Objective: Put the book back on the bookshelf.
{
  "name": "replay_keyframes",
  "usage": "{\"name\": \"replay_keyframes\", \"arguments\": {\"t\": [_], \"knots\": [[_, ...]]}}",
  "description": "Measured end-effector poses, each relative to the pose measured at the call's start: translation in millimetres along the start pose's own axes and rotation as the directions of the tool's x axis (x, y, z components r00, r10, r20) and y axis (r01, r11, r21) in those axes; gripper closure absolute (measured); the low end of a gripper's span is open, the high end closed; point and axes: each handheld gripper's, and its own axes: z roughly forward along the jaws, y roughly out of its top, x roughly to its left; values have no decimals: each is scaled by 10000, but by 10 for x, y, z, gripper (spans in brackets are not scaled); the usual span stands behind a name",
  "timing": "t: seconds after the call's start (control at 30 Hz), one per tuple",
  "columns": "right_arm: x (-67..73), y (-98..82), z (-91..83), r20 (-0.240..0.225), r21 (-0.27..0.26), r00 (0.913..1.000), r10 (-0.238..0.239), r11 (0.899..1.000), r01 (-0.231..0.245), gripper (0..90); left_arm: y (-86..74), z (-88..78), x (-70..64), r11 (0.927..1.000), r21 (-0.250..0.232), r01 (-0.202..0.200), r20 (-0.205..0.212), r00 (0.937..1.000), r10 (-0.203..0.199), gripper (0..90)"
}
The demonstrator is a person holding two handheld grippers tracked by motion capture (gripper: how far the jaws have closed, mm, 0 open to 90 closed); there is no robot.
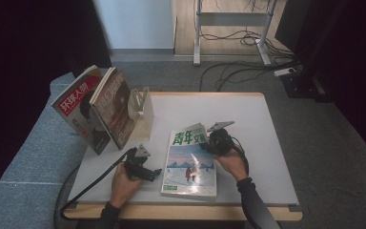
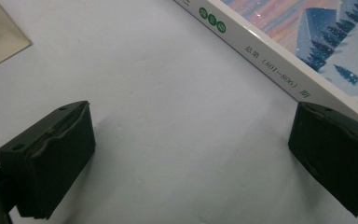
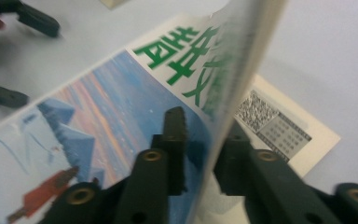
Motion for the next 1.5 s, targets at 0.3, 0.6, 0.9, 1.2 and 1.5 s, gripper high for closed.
{"name": "replay_keyframes", "arguments": {"t": [0.3,0.6,0.9,1.2,1.5], "knots": [[139,104,-96,254,-313,9995,-178,9993,186,852,2,1,0,10000,9,7,-6,10000,-7,0],[214,157,-168,338,-622,9978,-575,9963,595,857,2,0,2,10000,10,15,19,10000,-15,1],[294,203,-262,504,-828,9927,-1094,9901,1134,858,5,-2,5,10000,15,38,38,10000,-38,3],[316,203,-334,487,-1015,9905,-1287,9859,1331,858,44,-45,43,9998,88,152,146,9998,-154,98],[339,206,-421,450,-1210,9892,-1397,9821,1442,858,315,-190,62,9994,-288,193,1724,9849,-140,141]]}}
